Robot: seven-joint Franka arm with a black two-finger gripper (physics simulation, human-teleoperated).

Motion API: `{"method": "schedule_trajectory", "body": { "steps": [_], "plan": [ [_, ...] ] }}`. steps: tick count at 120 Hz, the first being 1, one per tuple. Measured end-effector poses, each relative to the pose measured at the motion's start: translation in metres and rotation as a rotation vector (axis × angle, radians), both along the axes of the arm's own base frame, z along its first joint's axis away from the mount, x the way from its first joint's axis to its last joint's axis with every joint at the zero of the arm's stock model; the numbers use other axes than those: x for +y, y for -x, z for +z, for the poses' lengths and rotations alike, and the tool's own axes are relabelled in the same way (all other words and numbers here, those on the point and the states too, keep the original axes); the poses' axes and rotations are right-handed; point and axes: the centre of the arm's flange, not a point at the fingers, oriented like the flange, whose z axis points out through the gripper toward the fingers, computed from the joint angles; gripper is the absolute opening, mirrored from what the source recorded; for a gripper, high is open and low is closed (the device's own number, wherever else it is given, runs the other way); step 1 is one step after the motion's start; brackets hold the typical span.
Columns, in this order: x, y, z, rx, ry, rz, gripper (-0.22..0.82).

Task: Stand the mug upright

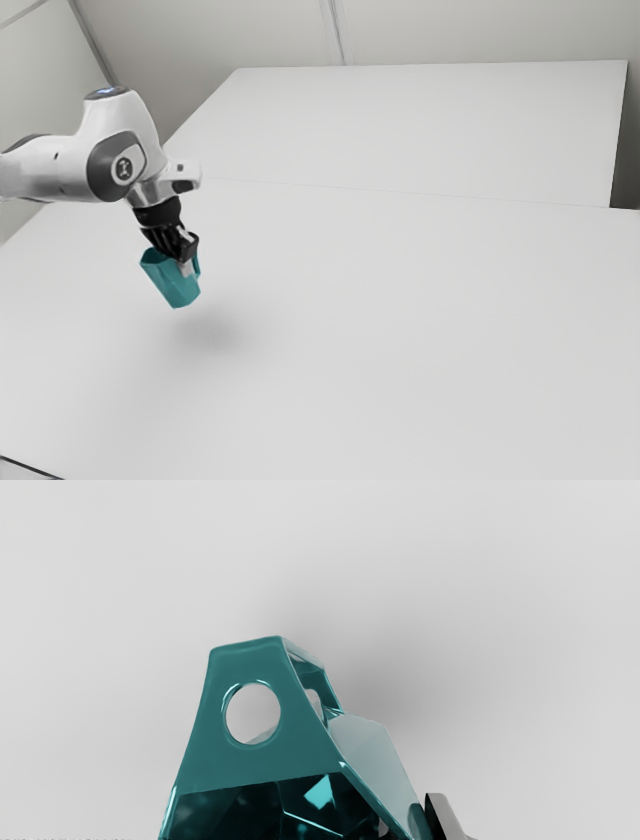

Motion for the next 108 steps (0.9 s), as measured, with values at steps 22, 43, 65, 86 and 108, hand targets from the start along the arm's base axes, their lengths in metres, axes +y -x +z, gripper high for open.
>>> {"method": "schedule_trajectory", "body": {
  "steps": [22,43,65,86,108],
  "plan": [
    [-0.014,0.007,-0.021,-0.018,-0.039,0.059,-0.17],
    [-0.030,0.009,-0.036,-0.045,-0.052,0.110,-0.17],
    [-0.047,0.008,-0.047,-0.077,-0.059,0.154,-0.17],
    [-0.058,0.009,-0.061,-0.084,-0.064,0.198,-0.17],
    [-0.065,0.013,-0.076,-0.088,-0.074,0.240,-0.17]
  ]
}}
